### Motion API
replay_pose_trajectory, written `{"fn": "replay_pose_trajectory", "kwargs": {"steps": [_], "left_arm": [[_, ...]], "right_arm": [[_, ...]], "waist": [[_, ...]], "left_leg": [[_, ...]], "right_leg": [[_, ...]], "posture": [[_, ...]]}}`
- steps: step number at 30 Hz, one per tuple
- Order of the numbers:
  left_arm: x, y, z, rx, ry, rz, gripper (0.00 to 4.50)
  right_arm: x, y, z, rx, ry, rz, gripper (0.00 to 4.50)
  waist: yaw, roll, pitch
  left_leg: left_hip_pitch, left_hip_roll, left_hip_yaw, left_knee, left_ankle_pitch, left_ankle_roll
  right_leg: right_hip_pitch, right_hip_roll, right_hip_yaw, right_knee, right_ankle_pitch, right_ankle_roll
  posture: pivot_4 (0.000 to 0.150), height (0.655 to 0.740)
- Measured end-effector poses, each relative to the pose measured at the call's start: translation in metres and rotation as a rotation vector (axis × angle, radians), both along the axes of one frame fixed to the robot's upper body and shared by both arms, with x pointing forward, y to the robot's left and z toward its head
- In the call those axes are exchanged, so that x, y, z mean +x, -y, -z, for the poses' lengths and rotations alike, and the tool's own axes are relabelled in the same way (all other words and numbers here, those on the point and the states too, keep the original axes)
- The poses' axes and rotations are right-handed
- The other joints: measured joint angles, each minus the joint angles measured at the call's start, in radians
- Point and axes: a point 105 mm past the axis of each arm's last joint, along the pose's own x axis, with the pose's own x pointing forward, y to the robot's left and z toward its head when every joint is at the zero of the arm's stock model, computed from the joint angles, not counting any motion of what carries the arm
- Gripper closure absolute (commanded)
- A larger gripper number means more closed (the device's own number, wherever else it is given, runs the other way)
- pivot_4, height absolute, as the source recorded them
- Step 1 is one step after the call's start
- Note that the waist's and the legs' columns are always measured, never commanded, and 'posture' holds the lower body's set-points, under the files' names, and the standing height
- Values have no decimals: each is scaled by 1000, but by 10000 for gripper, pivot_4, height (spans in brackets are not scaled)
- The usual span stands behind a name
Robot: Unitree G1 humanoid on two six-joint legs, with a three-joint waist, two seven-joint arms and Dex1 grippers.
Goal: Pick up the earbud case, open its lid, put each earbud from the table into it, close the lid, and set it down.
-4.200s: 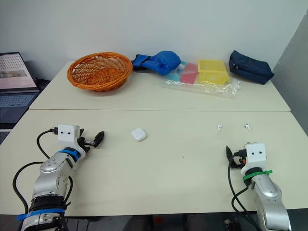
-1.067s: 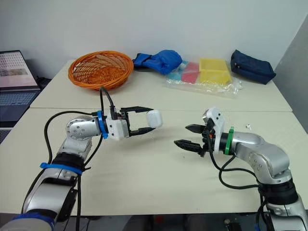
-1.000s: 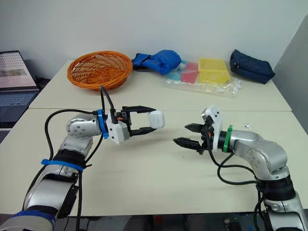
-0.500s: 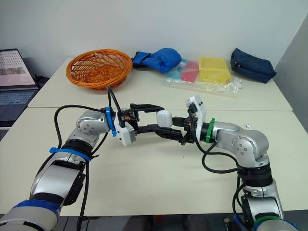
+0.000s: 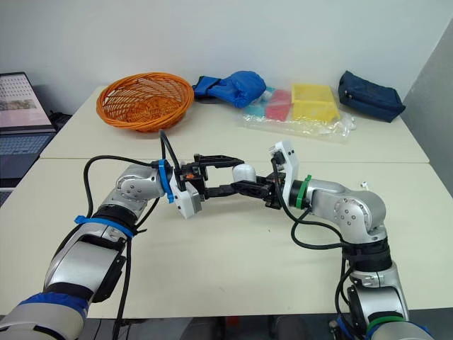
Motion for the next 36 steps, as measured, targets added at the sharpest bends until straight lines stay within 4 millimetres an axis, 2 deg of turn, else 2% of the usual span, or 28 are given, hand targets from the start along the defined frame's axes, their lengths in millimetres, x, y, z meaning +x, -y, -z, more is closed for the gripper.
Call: {"fn": "replay_pose_trajectory", "kwargs": {"steps": [6, 8, 12, 16, 20, 25, 27, 33, 36], "left_arm": [[1, -3, 0, 3, -1, -10, 17901], [1, -4, 0, 4, -4, -14, 10761], [-5, -5, 0, 19, -7, 14, 52], [-7, -15, 1, 33, -94, -1, 0], [-6, -21, -8, 34, -151, -9, 0], [14, -41, -11, 138, -506, -151, 0], [20, -46, -20, 202, -604, -221, 0], [22, -21, -40, 342, -768, -264, 0], [14, -3, -47, 440, -754, -212, 0]], "right_arm": [[2, -3, 1, 10, 1, 2, 36202], [2, -4, 1, 16, -2, 2, 36202], [8, -1, 3, 33, -15, 30, 36235], [14, 3, 1, 56, -8, 61, 36280], [15, 3, 0, 63, 8, 68, 36286], [26, 18, 14, -219, 244, 127, 36288], [25, 18, 20, -308, 323, 106, 36288], [20, 7, 30, -396, 409, 38, 36288], [17, -2, 36, -425, 431, 1, 36288]], "waist": [[0, 0, 0], [0, 0, 0], [0, 0, 0], [-2, 0, 0], [-2, 0, 0], [-4, 0, 0], [-4, 0, 0], [-2, 0, 0], [-2, 0, 0]], "left_leg": [[0, 0, 0, 0, 0, 0], [0, 0, 0, 0, 0, 0], [0, 1, 0, 0, 0, 0], [0, 1, 0, 0, 0, 0], [0, 1, 0, 1, 0, 0], [-1, 1, -1, 3, 0, 0], [-2, 1, -2, 4, 0, 0], [-4, 1, -3, 8, 0, 0], [-4, 1, -2, 9, 0, 0]], "right_leg": [[0, 0, 0, 0, 0, 0], [0, 0, 0, 0, 0, 0], [0, 0, 1, 0, 0, 0], [0, 0, 0, 0, 0, -1], [0, 1, 0, 0, 1, -1], [0, 2, 0, 1, -2, 4], [-1, 4, 0, 1, -2, 4], [-1, 4, -1, 1, -2, 4], [-1, 4, 0, 1, -2, 3]], "posture": [[1500, 7400], [1500, 7400], [1500, 7400], [1500, 7400], [1500, 7400], [1500, 7400], [1500, 7400], [1500, 7400], [1500, 7400]]}}
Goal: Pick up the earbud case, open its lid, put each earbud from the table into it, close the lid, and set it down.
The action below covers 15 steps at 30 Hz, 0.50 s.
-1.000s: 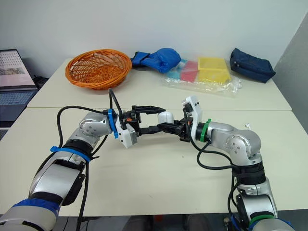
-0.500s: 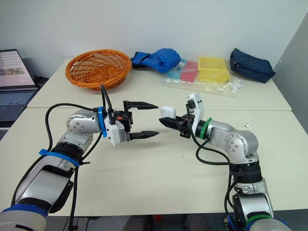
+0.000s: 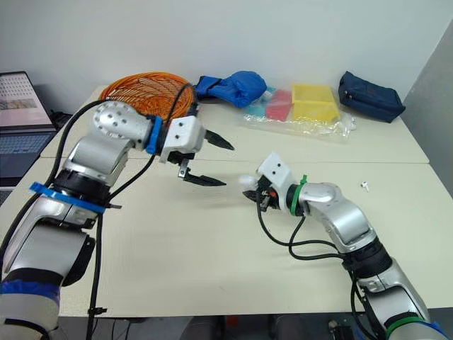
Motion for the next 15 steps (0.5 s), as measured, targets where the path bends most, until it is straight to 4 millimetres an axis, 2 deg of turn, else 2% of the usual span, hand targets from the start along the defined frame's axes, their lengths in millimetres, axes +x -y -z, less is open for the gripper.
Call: {"fn": "replay_pose_trajectory", "kwargs": {"steps": [1, 3, 7, 15], "left_arm": [[-3, 4, 0, 19, -5, 23, 0], [-5, 7, 4, 47, -43, 28, 3834], [-3, 7, 12, 96, -68, 13, 15366], [7, 10, 29, 157, -79, -15, 15366]], "right_arm": [[0, -2, 0, -11, 8, -9, 36288], [1, -2, 0, -28, 26, -10, 36288], [2, -3, 0, -35, 30, -14, 36288], [0, -6, 0, -53, 35, -12, 36288]], "waist": [[-1, 0, 0], [-3, 0, 0], [-2, 0, 0], [0, 0, 0]], "left_leg": [[0, 0, 0, 0, 0, 0], [0, 0, 0, 0, 0, 0], [0, 1, -1, 1, 0, 0], [-1, 1, 0, 2, 0, 0]], "right_leg": [[0, 0, 0, 0, 0, 0], [0, 0, 0, 1, 0, 0], [0, 1, 0, 1, 0, -1], [-1, 0, 0, 1, 0, -1]], "posture": [[1500, 7400], [1500, 7400], [1500, 7400], [1500, 7400]]}}
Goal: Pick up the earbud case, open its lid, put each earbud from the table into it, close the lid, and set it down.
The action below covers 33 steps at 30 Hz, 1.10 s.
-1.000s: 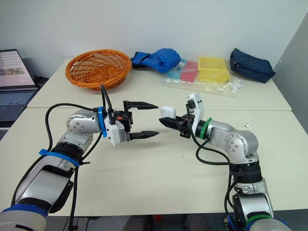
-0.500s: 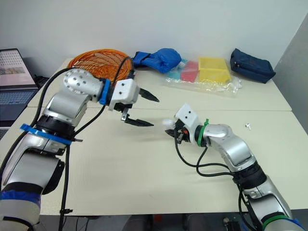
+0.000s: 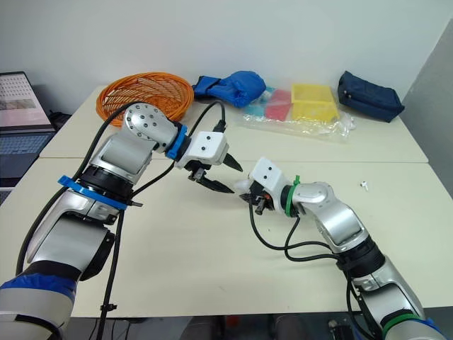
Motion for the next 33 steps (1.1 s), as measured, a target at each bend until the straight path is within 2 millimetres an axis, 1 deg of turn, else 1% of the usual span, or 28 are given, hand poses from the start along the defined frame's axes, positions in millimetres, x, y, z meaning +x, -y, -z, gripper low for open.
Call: {"fn": "replay_pose_trajectory", "kwargs": {"steps": [6, 10, 15, 20, 24, 33], "left_arm": [[0, 9, 4, 16, 9, 25, 15366], [0, 8, 5, 28, 14, 21, 15366], [2, 7, 7, 48, 32, 10, 15366], [4, 8, 7, 47, 50, 8, 15366], [3, 11, 12, 46, 42, 13, 15366], [2, 9, 19, 52, 28, 9, 15366]], "right_arm": [[-1, 0, 0, -35, 27, 4, 36288], [1, 3, 2, -72, 52, 11, 36288], [-1, -1, 0, -68, 57, 7, 36288], [0, 1, 2, -90, 60, 22, 36288], [0, -1, 3, -88, 48, 25, 36288], [0, -4, 0, -83, 47, 24, 36288]], "waist": [[1, 0, 0], [0, 0, 0], [0, 0, 0], [0, 0, 0], [0, 0, 0], [0, 0, 0]], "left_leg": [[0, 0, 0, 0, 0, 0], [0, 0, -1, 0, 0, 0], [0, 0, 0, 0, 0, 0], [0, 0, 0, 1, 0, 0], [0, 0, -1, 1, 0, 0], [0, 0, -1, 1, 0, 0]], "right_leg": [[0, 0, 0, 0, 0, 0], [0, 0, 0, 0, 0, 0], [0, 0, 0, 0, 0, 0], [0, 0, 0, 0, 1, -1], [0, 0, 0, 1, 3, -4], [0, 0, 0, 1, 3, -4]], "posture": [[1500, 7400], [1500, 7400], [1500, 7400], [1500, 7400], [1500, 7400], [1500, 7400]]}}
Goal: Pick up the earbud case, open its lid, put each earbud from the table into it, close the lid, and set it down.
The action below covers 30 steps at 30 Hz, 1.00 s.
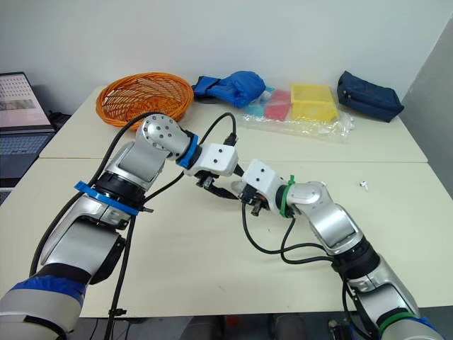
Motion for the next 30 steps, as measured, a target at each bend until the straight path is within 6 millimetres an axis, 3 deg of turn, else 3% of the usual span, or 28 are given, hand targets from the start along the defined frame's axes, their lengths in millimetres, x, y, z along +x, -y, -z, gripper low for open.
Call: {"fn": "replay_pose_trajectory", "kwargs": {"steps": [7, 10, 15, 29, 30], "left_arm": [[0, 1, 0, -2, 0, 3, 15366], [0, 1, 0, -2, -4, 3, 21205], [-1, 1, -1, -3, -10, 3, 36943], [-2, 1, -1, 2, -16, 5, 37662], [-2, 1, -1, -3, -14, 1, 37662]], "right_arm": [[0, 0, 0, -2, -4, 2, 36288], [0, 1, 1, -2, -5, 3, 36288], [2, 4, -1, 2, -4, 14, 36288], [1, 3, -1, -2, -5, 5, 36288], [1, 3, -2, -3, -3, 4, 32792]], "waist": [[0, 0, 0], [0, 0, 0], [0, 0, 0], [0, 0, 0], [0, 0, 0]], "left_leg": [[0, 0, 0, 0, 0, 0], [0, 0, 0, 0, 0, 0], [0, 0, 0, 0, 0, 0], [0, 0, 0, 0, 0, 0], [0, 0, 0, 0, 0, 0]], "right_leg": [[0, 0, 0, 0, 0, 0], [0, 0, 0, 0, 0, 0], [0, 0, 0, 0, 0, 0], [0, 0, 0, 0, 0, 0], [0, 0, 0, 0, 0, 0]], "posture": [[1500, 7400], [1500, 7400], [1500, 7400], [1500, 7400], [1500, 7400]]}}
